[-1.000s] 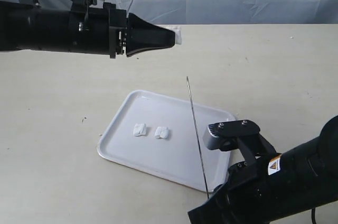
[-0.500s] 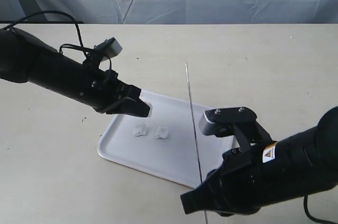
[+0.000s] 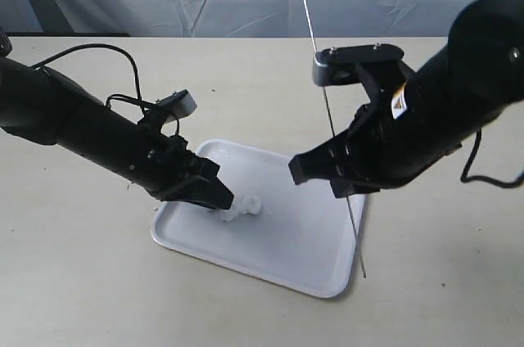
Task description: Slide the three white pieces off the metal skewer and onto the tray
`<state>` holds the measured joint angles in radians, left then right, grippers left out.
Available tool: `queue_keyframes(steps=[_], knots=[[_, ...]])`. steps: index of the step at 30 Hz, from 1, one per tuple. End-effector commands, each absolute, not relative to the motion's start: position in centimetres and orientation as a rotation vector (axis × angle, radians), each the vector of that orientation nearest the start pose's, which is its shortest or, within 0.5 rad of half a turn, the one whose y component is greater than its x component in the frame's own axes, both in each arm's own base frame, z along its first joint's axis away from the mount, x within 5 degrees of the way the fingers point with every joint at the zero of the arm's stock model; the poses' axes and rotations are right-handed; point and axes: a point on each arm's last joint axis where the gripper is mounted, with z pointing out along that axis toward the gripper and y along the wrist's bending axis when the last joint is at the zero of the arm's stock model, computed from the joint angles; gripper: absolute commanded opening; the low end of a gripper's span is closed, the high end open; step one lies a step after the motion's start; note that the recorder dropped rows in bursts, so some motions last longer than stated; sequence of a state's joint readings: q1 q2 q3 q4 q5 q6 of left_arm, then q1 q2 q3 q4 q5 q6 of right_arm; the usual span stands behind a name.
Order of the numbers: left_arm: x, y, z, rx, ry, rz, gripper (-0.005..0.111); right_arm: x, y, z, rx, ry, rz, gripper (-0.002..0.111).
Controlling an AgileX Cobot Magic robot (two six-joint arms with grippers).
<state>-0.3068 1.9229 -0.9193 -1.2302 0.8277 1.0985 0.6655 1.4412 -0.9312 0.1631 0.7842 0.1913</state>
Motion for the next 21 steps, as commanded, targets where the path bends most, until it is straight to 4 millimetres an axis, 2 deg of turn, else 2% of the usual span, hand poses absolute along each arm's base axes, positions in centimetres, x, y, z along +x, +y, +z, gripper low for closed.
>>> queue_keyframes(steps=[1,4,10,13,21], knots=[[28.8,-16.1,12.5,0.608,2.668,-1.123,0.048,23.2,18.3,24.1,-0.545,2.848,0.329,-0.001],[28.7,-16.6,12.4,0.609,2.665,-1.114,0.054,24.5,19.3,22.9,-0.579,2.918,0.287,-0.001],[28.5,-16.6,13.3,0.656,2.631,-1.122,0.054,26.7,21.0,19.4,-0.635,3.036,0.214,-0.001],[28.6,-16.0,14.8,0.669,2.593,-1.100,0.054,27.3,21.4,17.8,-0.659,3.079,0.185,-0.001],[27.9,-12.9,21.1,0.727,2.438,-1.070,0.054,28.0,21.9,14.4,-0.741,3.145,0.134,-0.001]])
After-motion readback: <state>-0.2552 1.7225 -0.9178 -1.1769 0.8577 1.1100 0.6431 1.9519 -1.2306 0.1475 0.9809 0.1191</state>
